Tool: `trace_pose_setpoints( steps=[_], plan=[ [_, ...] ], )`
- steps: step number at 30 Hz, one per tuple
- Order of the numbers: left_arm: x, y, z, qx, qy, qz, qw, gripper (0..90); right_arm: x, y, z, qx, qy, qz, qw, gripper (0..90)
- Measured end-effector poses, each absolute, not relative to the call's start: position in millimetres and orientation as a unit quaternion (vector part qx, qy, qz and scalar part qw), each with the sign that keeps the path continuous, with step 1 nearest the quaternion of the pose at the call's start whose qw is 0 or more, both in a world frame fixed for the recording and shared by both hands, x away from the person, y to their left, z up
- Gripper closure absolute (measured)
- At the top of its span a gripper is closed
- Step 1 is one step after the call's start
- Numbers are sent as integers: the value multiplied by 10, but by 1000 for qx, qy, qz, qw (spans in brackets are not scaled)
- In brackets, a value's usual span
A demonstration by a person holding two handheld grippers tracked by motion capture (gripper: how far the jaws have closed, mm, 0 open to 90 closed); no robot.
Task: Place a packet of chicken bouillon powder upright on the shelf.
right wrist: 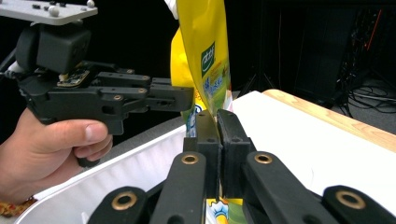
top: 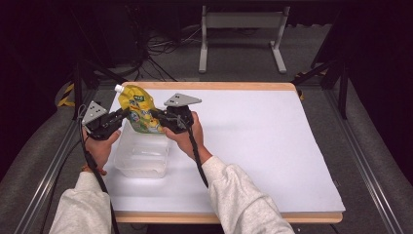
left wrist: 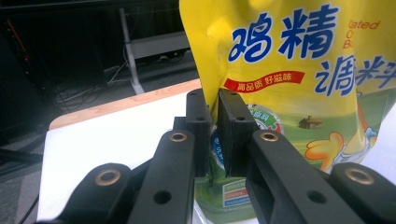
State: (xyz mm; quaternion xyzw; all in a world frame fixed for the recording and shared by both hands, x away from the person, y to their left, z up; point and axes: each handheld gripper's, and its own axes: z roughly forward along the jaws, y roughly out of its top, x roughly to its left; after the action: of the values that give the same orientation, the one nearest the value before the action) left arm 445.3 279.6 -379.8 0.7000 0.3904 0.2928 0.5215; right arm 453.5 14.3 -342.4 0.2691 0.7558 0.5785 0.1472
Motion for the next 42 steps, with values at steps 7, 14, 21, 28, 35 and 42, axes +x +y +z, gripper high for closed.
trace_pose_setpoints(
  steps=[7,14,21,28,35,42],
  plan=[
    [4426,2808,-3757,702,386,300,518,847,4552,132,-3414,285,753,579,131,893],
    [4447,2834,-3778,707,390,286,516,849,4586,149,-3448,292,763,561,136,895],
    [4456,2789,-3811,724,383,286,498,855,4689,110,-3642,300,781,531,132,898],
    [4462,2816,-3900,739,381,281,479,876,4670,153,-3683,286,792,519,144,898],
    [4440,2832,-3929,740,383,277,479,879,4661,182,-3734,284,797,513,147,898],
    [4381,2809,-3949,733,401,294,465,835,4667,175,-3750,278,797,514,150,898]
  ],
)
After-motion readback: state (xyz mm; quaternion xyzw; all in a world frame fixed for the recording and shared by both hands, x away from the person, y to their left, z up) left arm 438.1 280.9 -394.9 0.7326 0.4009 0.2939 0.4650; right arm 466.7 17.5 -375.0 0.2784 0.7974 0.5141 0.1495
